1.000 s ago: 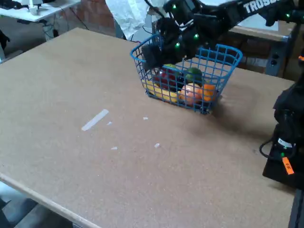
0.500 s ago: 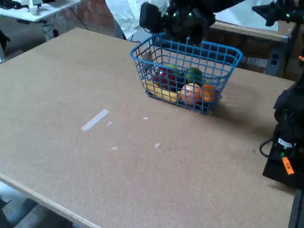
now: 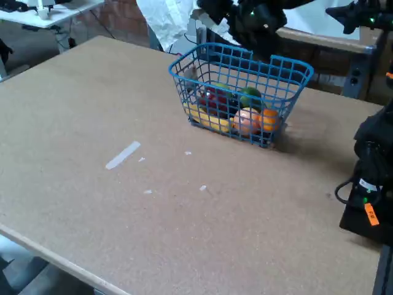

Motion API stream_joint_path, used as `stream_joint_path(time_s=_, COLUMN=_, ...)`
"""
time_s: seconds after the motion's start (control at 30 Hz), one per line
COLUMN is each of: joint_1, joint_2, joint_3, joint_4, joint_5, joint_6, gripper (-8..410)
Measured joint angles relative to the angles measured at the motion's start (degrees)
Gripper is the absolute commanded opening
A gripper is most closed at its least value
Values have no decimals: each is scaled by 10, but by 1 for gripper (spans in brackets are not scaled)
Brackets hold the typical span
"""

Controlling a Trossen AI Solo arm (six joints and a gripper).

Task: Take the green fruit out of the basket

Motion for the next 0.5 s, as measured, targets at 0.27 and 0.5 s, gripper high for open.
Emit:
stream_joint_path(time_s=0.27, joint_1=-68, joint_2=-1, joint_3=0, joint_4=-37, joint_5=-52, joint_6=19, gripper=220)
stream_joint_path(time_s=0.5, joint_1=-128, joint_2=3, joint_3=0, joint_4=-72, joint_5=-116, joint_6=34, gripper=220)
